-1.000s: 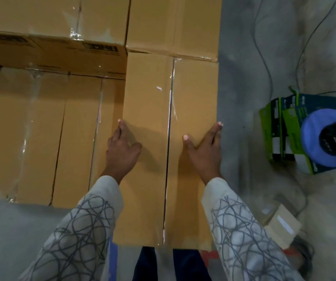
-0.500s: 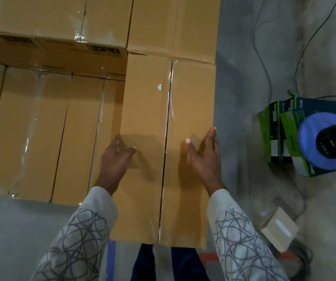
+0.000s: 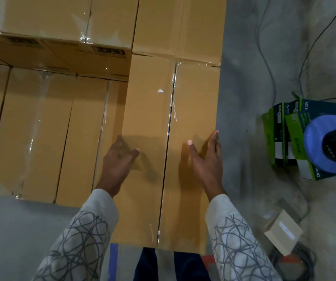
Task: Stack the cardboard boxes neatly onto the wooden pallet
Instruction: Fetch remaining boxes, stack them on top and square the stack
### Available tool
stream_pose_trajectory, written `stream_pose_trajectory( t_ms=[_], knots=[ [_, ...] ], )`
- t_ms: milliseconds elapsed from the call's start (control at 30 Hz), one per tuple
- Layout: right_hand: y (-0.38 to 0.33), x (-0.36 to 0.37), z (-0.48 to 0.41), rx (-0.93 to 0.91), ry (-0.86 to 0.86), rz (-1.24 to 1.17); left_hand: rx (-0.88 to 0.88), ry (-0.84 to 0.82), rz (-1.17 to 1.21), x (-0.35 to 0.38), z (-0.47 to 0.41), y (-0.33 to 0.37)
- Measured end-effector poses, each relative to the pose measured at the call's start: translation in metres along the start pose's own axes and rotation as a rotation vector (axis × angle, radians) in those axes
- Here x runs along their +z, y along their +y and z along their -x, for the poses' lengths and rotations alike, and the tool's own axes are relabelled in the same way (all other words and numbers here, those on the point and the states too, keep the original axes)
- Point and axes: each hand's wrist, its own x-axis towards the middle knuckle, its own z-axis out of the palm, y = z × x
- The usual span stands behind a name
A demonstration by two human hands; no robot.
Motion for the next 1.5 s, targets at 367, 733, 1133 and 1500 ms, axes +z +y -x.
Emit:
stream_pose_trajectory(
  t_ms=[367,733,1133,1500],
  knots=[
    [-0.002,0.001,-0.011,-0.034,-0.033,0.138,0.040,0.006,-0.119,0.016,-0.003,0.001],
    [-0.011,-0.008,-0.011,-0.081,-0.021,0.108,-0.108,-0.007,0.263,-0.005,0.027,-0.022],
    [0.085,0.012,0.187,0.608,0.214,-0.446,-0.599,0.108,0.782,-0.029,0.174,-0.144],
    [0.089,0.017,0.179,0.886,-0.099,-0.776,-0.636,0.012,0.777,-0.023,0.170,-0.136]
  ],
)
